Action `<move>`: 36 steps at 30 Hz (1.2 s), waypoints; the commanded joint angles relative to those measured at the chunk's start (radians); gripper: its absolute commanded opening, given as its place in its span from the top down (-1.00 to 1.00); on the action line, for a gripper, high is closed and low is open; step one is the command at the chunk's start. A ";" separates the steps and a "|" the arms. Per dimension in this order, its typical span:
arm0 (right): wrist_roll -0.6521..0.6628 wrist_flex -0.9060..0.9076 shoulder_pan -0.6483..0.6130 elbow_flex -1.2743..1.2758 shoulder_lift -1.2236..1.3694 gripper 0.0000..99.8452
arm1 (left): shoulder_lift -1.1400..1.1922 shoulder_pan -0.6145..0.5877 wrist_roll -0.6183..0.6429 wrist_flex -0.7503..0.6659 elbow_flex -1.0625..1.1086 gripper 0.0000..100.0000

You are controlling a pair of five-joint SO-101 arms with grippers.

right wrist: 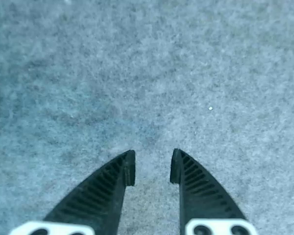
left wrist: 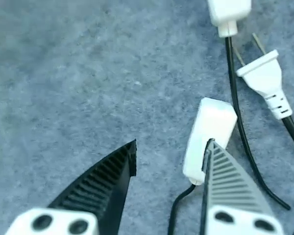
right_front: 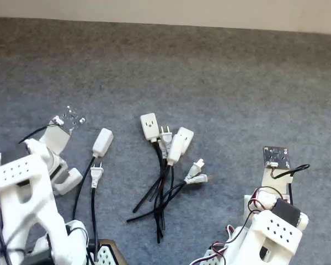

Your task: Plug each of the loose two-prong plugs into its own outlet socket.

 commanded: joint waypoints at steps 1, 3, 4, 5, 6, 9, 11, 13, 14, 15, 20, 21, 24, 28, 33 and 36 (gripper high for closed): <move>0.011 -0.013 -0.008 -0.004 -0.012 0.74 | 0.053 -0.005 -0.002 -0.009 0.005 0.54; 0.011 -0.013 -0.008 -0.004 -0.012 0.74 | 0.044 -0.001 -0.008 0.049 0.010 0.54; 0.011 -0.013 -0.008 -0.004 -0.012 0.74 | 0.035 0.004 -0.008 0.078 0.013 0.54; 0.011 -0.013 -0.008 -0.004 -0.012 0.74 | 0.027 0.015 -0.008 0.106 0.015 0.54; 0.011 -0.013 -0.008 -0.004 -0.012 0.74 | 0.018 0.021 -0.008 0.130 0.015 0.54; 0.011 -0.013 -0.008 -0.004 -0.012 0.74 | -0.012 0.027 -0.008 0.215 0.015 0.54; 0.011 -0.013 -0.008 -0.004 -0.012 0.74 | -0.028 0.041 -0.009 0.273 0.015 0.54; 0.011 -0.013 -0.008 -0.004 -0.012 0.74 | -0.042 0.051 -0.009 0.310 0.010 0.54; 0.011 -0.013 -0.008 -0.004 -0.012 0.74 | -0.051 0.051 -0.009 0.316 0.005 0.54; 0.011 -0.013 -0.008 -0.004 -0.012 0.74 | -0.064 0.051 -0.009 0.322 -0.002 0.54; 0.011 -0.013 -0.004 -0.004 -0.012 0.74 | -0.073 0.051 -0.009 0.304 -0.025 0.53; 0.011 -0.013 -0.004 -0.004 -0.012 0.74 | -0.068 0.050 -0.009 0.285 -0.024 0.53; 0.012 -0.013 -0.002 -0.004 -0.012 0.74 | -0.012 0.048 -0.009 0.273 -0.025 0.49; 0.012 -0.013 -0.008 -0.004 -0.012 0.74 | 0.102 0.051 -0.011 0.261 -0.038 0.39; 0.012 -0.013 -0.008 -0.004 -0.012 0.74 | 0.226 0.045 -0.066 0.178 -0.047 0.43; 0.012 -0.013 -0.008 -0.004 -0.012 0.74 | 0.288 0.035 -0.071 0.117 -0.047 0.42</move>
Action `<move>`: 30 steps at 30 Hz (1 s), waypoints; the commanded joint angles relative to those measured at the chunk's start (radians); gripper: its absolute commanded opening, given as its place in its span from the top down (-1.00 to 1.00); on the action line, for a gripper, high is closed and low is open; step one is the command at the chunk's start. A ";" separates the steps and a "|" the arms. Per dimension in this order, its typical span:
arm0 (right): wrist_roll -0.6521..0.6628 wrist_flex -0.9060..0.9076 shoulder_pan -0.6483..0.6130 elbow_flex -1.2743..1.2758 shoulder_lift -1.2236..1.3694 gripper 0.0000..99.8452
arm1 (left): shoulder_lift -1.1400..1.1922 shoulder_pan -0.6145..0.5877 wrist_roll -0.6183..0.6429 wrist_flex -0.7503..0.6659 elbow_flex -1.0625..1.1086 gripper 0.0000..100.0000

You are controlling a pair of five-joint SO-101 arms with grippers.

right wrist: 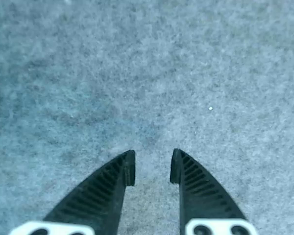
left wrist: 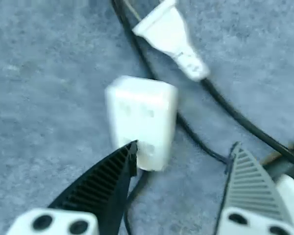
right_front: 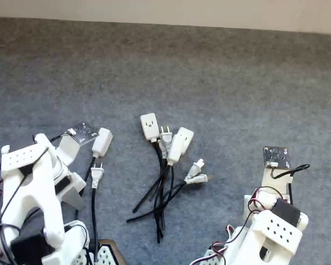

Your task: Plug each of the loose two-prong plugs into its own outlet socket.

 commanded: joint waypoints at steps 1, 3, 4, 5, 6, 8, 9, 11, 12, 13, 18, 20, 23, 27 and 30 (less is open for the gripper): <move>0.012 -0.013 -0.008 -0.004 -0.012 0.74 | 0.079 -0.005 -0.014 -0.077 -0.022 0.42; 0.011 -0.013 -0.008 -0.004 -0.012 0.74 | 0.105 -0.005 -0.015 -0.083 -0.024 0.42; 0.011 -0.013 -0.008 -0.004 -0.012 0.74 | 0.116 -0.005 -0.015 -0.083 -0.024 0.42; 0.011 -0.013 -0.008 -0.004 -0.012 0.74 | 0.122 -0.005 -0.015 -0.084 -0.024 0.42; 0.011 -0.013 -0.008 -0.004 -0.012 0.74 | 0.128 -0.005 -0.015 -0.094 -0.024 0.42; 0.011 -0.013 -0.008 -0.004 -0.012 0.74 | 0.139 -0.005 -0.015 -0.117 -0.019 0.42; 0.011 -0.013 -0.008 -0.004 -0.012 0.74 | 0.145 -0.005 -0.015 -0.117 -0.018 0.42; 0.011 -0.013 -0.008 -0.004 -0.012 0.74 | 0.140 -0.005 -0.015 -0.117 -0.018 0.42; 0.011 -0.013 -0.008 -0.004 -0.012 0.74 | 0.130 -0.007 -0.015 -0.117 -0.022 0.42; 0.011 -0.013 -0.008 -0.004 -0.012 0.74 | 0.111 -0.010 -0.015 -0.117 -0.022 0.42; 0.011 -0.013 -0.010 -0.004 -0.012 0.74 | -0.084 -0.001 -0.037 0.072 -0.016 0.42; 0.011 -0.013 -0.010 -0.004 -0.012 0.74 | -0.180 0.024 -0.094 0.209 0.005 0.42; 0.011 -0.013 -0.010 -0.004 -0.012 0.74 | -0.308 0.050 -0.104 0.336 0.073 0.42; 0.011 -0.013 -0.010 -0.004 -0.012 0.74 | -0.374 0.077 -0.101 0.318 0.202 0.42; 0.011 -0.013 -0.008 -0.004 -0.012 0.74 | -0.383 0.051 -0.104 0.298 0.196 0.43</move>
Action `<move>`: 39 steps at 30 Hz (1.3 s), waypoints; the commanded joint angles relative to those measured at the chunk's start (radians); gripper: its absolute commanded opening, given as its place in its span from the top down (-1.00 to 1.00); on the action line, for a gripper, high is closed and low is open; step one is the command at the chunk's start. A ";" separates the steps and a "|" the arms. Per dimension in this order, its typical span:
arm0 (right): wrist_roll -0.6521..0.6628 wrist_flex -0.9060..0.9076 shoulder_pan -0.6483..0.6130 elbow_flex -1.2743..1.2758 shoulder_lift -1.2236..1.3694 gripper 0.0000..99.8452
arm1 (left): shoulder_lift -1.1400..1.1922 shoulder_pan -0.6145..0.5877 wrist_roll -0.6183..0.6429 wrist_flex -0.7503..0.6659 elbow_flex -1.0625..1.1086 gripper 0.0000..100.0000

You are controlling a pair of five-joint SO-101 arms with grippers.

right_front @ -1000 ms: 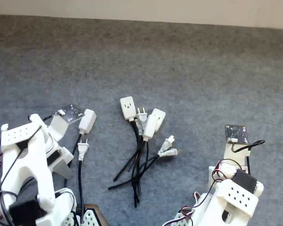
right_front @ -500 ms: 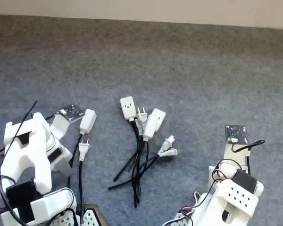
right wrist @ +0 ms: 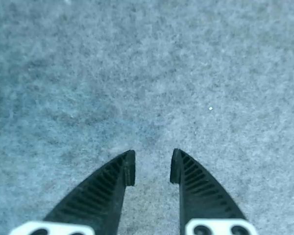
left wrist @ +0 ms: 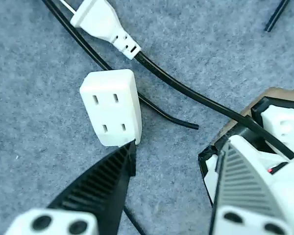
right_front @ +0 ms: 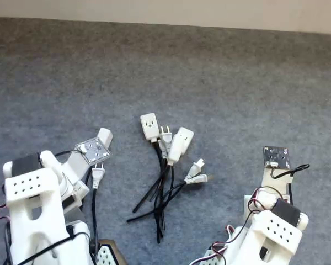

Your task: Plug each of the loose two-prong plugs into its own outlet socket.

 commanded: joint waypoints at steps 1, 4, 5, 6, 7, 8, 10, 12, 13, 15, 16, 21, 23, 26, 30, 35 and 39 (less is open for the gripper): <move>0.011 -0.013 -0.008 -0.004 -0.012 0.74 | -0.028 -0.016 -0.008 0.005 0.015 0.43; 0.011 -0.015 -0.008 -0.004 -0.012 0.74 | -0.087 -0.085 -0.009 0.003 -0.099 0.43; 0.011 -0.015 -0.008 -0.004 -0.012 0.74 | -0.099 -0.108 -0.009 -0.015 -0.133 0.42; 0.011 -0.015 -0.008 -0.004 -0.012 0.74 | -0.110 -0.130 -0.008 -0.048 -0.148 0.42; 0.011 -0.015 -0.008 -0.004 -0.012 0.74 | -0.108 -0.143 -0.009 -0.072 -0.148 0.42; 0.011 -0.015 -0.008 -0.004 -0.012 0.74 | -0.099 -0.151 -0.011 -0.086 -0.140 0.42; 0.011 -0.015 -0.008 -0.004 -0.012 0.74 | -0.067 -0.157 -0.061 -0.098 -0.102 0.42; 0.011 -0.015 -0.008 -0.004 -0.012 0.74 | -0.035 -0.171 -0.104 -0.126 -0.065 0.42; 0.011 -0.015 -0.008 -0.004 -0.012 0.74 | -0.019 -0.180 -0.104 -0.158 -0.054 0.42; 0.011 -0.015 -0.008 -0.004 -0.012 0.74 | 0.010 -0.196 -0.107 -0.232 -0.031 0.42; 0.011 -0.015 -0.008 -0.004 -0.012 0.74 | 0.027 -0.197 -0.107 -0.261 -0.018 0.42; 0.011 -0.015 -0.008 -0.004 -0.012 0.74 | 0.113 -0.197 -0.107 -0.382 0.010 0.42; 0.011 -0.015 -0.008 -0.004 -0.012 0.74 | 0.154 -0.196 -0.103 -0.428 0.010 0.42; 0.011 -0.015 -0.008 -0.004 -0.012 0.74 | 0.220 -0.193 -0.103 -0.476 0.010 0.42; 0.011 -0.015 -0.010 -0.004 -0.012 0.74 | 0.297 -0.165 -0.103 -0.500 0.012 0.43; 0.011 -0.015 -0.010 -0.004 -0.012 0.74 | 0.318 -0.111 -0.104 -0.496 0.002 0.87; 0.011 -0.015 -0.010 -0.004 -0.012 0.74 | 0.318 -0.102 -0.101 -0.451 -0.087 1.00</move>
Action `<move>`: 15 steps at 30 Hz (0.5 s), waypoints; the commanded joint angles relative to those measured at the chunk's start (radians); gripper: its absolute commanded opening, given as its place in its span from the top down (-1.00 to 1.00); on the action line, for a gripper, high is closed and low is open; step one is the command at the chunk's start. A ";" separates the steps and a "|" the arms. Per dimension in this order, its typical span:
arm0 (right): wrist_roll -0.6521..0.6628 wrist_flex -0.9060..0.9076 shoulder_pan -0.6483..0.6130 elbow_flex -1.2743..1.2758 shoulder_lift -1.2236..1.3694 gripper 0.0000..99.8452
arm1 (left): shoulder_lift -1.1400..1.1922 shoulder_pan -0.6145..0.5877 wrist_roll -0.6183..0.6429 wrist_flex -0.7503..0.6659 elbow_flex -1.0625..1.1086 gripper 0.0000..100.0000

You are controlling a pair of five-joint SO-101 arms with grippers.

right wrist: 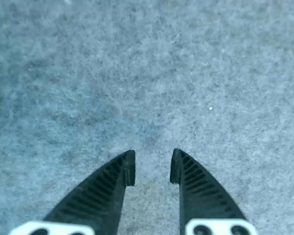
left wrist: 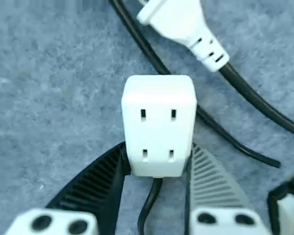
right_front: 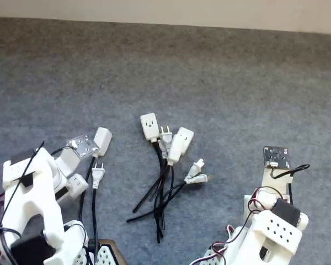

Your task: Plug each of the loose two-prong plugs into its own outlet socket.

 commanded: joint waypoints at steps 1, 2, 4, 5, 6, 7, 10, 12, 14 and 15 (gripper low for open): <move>0.011 -0.015 -0.010 -0.004 -0.012 0.74 | 0.002 0.025 -0.003 0.078 -0.134 0.99; 0.011 -0.015 -0.010 -0.004 -0.012 0.74 | 0.002 0.030 -0.003 0.127 -0.179 0.99; 0.011 -0.015 -0.010 -0.004 -0.012 0.74 | 0.002 0.047 -0.003 0.242 -0.274 0.99; 0.011 -0.015 -0.010 -0.004 -0.012 0.74 | 0.002 0.068 -0.003 0.298 -0.314 0.99; 0.011 -0.015 -0.010 -0.004 -0.012 0.74 | 0.002 0.090 -0.003 0.354 -0.344 0.99; 0.011 -0.015 -0.010 -0.004 -0.012 0.74 | 0.002 0.117 -0.003 0.402 -0.363 0.99; 0.011 -0.022 -0.010 0.001 -0.012 0.74 | 0.002 0.208 -0.003 0.511 -0.384 0.99; 0.012 -0.042 -0.012 0.028 -0.012 0.74 | 0.002 0.265 -0.003 0.552 -0.383 0.99; 0.012 -0.067 -0.033 0.056 -0.012 0.74 | 0.004 0.312 -0.003 0.563 -0.355 0.99; 0.012 -0.070 -0.038 0.062 -0.012 0.74 | 0.008 0.334 -0.003 0.562 -0.331 0.99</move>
